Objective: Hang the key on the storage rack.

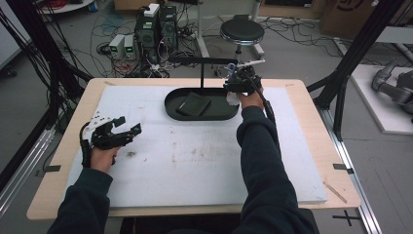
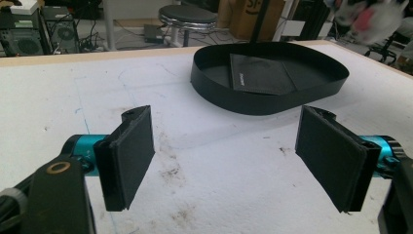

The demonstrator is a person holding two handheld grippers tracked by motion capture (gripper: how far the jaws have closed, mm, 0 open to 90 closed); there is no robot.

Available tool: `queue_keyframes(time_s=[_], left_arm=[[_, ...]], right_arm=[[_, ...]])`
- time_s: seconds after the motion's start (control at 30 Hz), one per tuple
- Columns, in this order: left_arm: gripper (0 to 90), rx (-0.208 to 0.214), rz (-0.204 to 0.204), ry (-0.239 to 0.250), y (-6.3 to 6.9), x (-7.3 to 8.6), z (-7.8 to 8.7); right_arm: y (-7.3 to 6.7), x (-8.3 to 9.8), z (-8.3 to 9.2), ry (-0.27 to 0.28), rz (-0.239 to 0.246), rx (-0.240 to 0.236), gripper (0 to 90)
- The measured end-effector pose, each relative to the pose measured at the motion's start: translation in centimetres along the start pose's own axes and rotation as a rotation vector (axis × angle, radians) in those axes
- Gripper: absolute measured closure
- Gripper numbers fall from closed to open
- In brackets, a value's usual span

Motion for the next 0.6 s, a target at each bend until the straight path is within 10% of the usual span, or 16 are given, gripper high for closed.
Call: queue_keyframes(time_s=[0.27, 0.6], left_arm=[[21.9, 0.006, 0.003, 0.006, 0.1, -0.1, 0.1], [21.8, 0.004, 0.017, 0.015, 0.2, -0.2, 0.1]], right_arm=[[-1.0, -0.6, 3.9, 0.042, 0.07, -0.14, 22.3], [-1.4, 0.6, 11.5, 0.096, 0.199, -0.168, 20.9]])
Point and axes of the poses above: each handheld gripper's, and its own axes: z roughly backward along the jaws, x roughly out of its underside, y roughly to its right, the point moved 8 cm from there along -z, roughly forward along the jaws, and after that the axes turned 5 degrees about -x, right-handed, at the moved point
